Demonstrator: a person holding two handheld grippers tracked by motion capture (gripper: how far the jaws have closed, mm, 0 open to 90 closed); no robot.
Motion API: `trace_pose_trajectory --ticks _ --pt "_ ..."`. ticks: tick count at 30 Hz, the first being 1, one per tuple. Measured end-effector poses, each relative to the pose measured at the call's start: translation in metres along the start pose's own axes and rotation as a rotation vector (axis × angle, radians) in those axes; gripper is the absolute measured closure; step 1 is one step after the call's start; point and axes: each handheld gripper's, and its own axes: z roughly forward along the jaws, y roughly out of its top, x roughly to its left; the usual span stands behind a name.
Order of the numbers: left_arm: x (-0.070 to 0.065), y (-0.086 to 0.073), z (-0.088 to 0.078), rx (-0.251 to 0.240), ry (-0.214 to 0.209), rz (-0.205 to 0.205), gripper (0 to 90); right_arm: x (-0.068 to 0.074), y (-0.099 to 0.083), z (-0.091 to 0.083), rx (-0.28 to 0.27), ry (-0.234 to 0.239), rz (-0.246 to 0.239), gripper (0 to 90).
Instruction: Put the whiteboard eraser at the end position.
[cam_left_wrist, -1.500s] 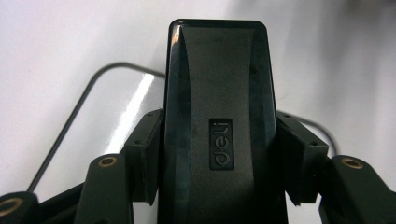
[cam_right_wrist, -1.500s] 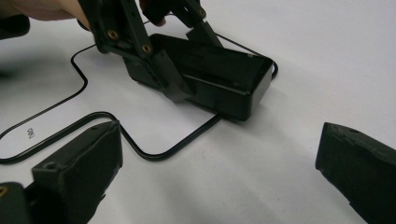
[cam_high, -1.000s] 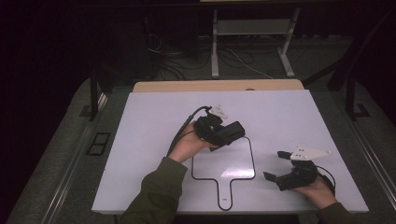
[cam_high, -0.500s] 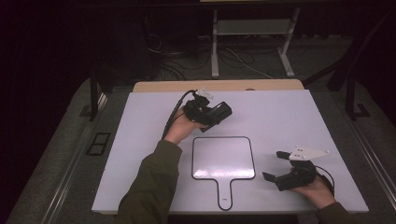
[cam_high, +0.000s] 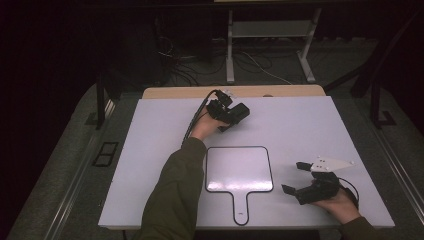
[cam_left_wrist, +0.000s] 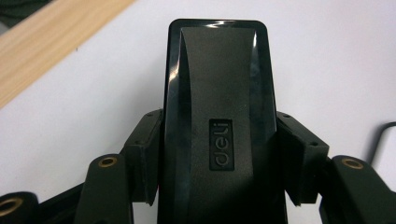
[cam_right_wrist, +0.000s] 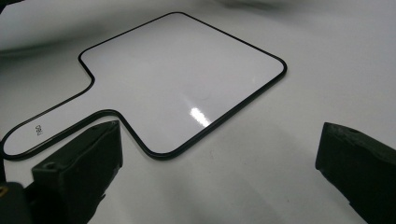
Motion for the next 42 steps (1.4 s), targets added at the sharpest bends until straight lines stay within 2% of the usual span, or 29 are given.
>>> trace_pose_trajectory --ticks 2,5,8,10,12,17,18,20,21,27,34,35,37,40,41,42 --pt "0.002 -0.001 0.007 0.008 -0.004 -0.006 39.2 0.000 0.000 0.000 0.000 0.001 0.005 0.0" --pt "0.006 -0.003 0.016 0.048 0.006 -0.008 39.2 0.000 0.000 0.000 -0.003 -0.002 0.003 0.0" --pt "0.008 -0.006 0.022 0.073 -0.003 -0.028 39.1 0.000 0.000 -0.001 -0.006 -0.003 0.002 0.0" --pt "0.008 -0.008 0.026 0.070 -0.010 -0.038 39.1 0.000 -0.001 -0.002 -0.008 -0.003 0.002 0.0" --pt "0.007 -0.008 0.028 0.080 -0.015 -0.030 38.9 0.000 -0.001 -0.002 -0.008 -0.004 0.001 0.0" --pt "0.009 -0.008 0.026 0.023 -0.036 -0.073 34.5 0.000 -0.001 -0.001 -0.005 -0.002 0.002 0.0" --pt "0.011 -0.008 0.024 0.024 -0.034 -0.056 32.9 0.001 -0.001 -0.001 -0.004 -0.001 0.002 0.0" --pt "0.010 -0.007 0.022 -0.014 -0.031 -0.069 31.9 0.000 -0.001 -0.001 -0.004 -0.001 0.003 0.0" --pt "0.010 -0.007 0.020 -0.013 -0.031 -0.063 30.3 0.000 -0.001 -0.001 -0.004 -0.002 0.004 0.0" --pt "0.011 -0.006 0.009 -0.042 -0.060 -0.090 27.1 -0.002 -0.002 -0.001 -0.005 0.002 0.013 0.0" --pt "0.005 -0.008 -0.008 -0.083 -0.082 -0.063 24.2 -0.006 -0.003 0.000 -0.003 0.001 0.025 0.0" --pt "0.002 -0.009 -0.009 -0.105 -0.090 -0.092 24.2 -0.006 -0.003 0.000 -0.006 0.001 0.026 0.0" --pt "0.000 -0.011 -0.016 -0.105 -0.090 -0.070 23.9 -0.007 -0.003 0.001 -0.014 -0.003 0.023 0.0" --pt "-0.005 -0.015 -0.024 -0.122 -0.091 -0.081 23.9 -0.008 -0.002 0.002 -0.021 -0.006 0.023 0.0" --pt "-0.007 -0.016 -0.027 -0.123 -0.092 -0.078 23.9 -0.008 -0.001 0.003 -0.023 -0.006 0.021 0.0" --pt "-0.007 -0.018 -0.030 -0.122 -0.094 -0.057 23.9 -0.008 -0.001 0.003 -0.022 0.000 0.029 0.0"
